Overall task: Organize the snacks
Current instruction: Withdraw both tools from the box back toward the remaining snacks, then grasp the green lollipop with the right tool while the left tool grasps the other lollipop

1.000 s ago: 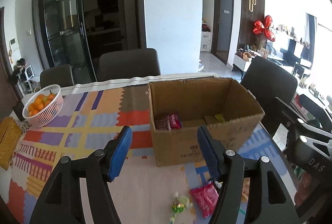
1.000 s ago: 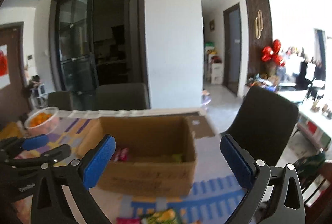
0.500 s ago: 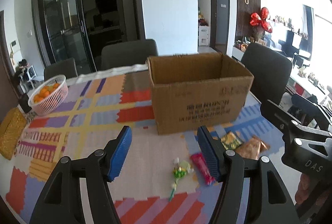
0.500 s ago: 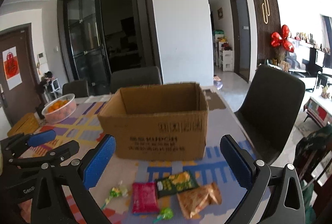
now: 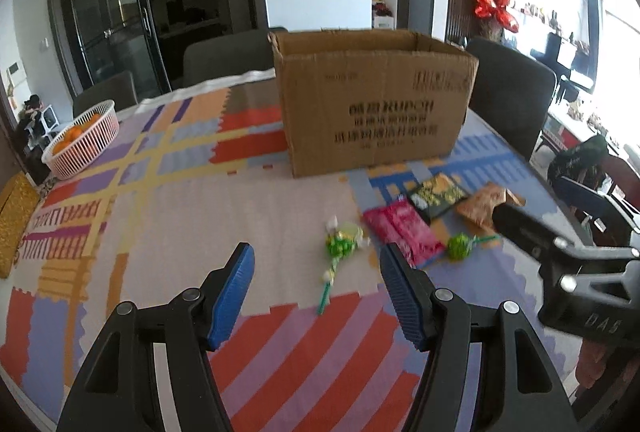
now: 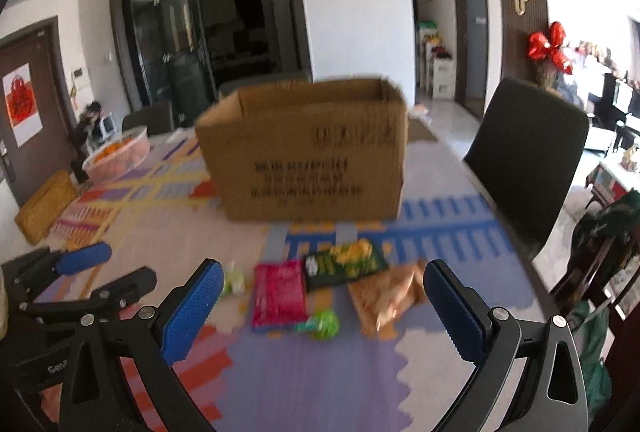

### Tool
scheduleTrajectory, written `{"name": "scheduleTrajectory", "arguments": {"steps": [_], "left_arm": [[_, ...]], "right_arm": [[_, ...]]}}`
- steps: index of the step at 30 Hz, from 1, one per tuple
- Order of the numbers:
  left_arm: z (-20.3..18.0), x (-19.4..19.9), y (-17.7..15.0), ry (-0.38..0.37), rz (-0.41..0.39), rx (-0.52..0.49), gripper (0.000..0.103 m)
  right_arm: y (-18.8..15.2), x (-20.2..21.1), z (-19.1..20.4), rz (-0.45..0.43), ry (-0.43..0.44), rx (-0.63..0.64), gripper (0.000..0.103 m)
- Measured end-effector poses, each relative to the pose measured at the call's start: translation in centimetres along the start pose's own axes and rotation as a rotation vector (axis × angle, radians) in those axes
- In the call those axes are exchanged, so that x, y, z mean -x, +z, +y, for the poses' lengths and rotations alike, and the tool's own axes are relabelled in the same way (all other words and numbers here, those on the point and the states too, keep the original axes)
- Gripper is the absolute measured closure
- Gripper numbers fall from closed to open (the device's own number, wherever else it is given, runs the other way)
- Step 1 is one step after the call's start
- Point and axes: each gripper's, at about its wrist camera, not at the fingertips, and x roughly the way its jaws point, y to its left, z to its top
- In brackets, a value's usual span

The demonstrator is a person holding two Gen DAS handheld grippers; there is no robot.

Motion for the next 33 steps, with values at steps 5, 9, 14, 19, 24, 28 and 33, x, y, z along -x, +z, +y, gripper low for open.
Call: {"name": "scheduleTrajectory", "arguments": {"steps": [5, 9, 14, 19, 24, 28, 33], "left_arm": [[0.2, -1.6, -1.0, -0.02, 0.052, 0.013, 0.039], [0.2, -2.9, -1.6, -0.034, 0.091, 0.016, 0.039], [0.3, -4.4, -2.1, -0.049, 0.129, 0.019, 0.039], [0.2, -5.5, -1.8, -0.056, 0.13, 0.015, 0.039], [-0.1, -6.7, -1.1, -0.064, 0.124, -0.01, 0.039], [-0.2, -7.8, -0.4, -0.068, 0.128, -0.018, 0.04], [-0.3, -9.1, 0.2, -0.076, 0.141, -0.025, 0.047]], "right_arm": [[-1.8, -1.7, 0.2, 0.093, 0.026, -0.001, 0.002], [-2.7, -3.0, 0.3, 0.143, 0.034, -0.003, 0.009], [-3.3, -4.2, 0.3, 0.185, 0.029, 0.004, 0.019], [-3.8, -5.9, 0.0, 0.237, 0.034, -0.016, 0.029], [-4.0, -7.1, -0.3, 0.267, 0.031, -0.033, 0.035], [-4.0, -8.0, -0.6, 0.292, 0.033, -0.049, 0.042], [-4.0, -8.9, -0.8, 0.314, 0.031, -0.057, 0.047]]}}
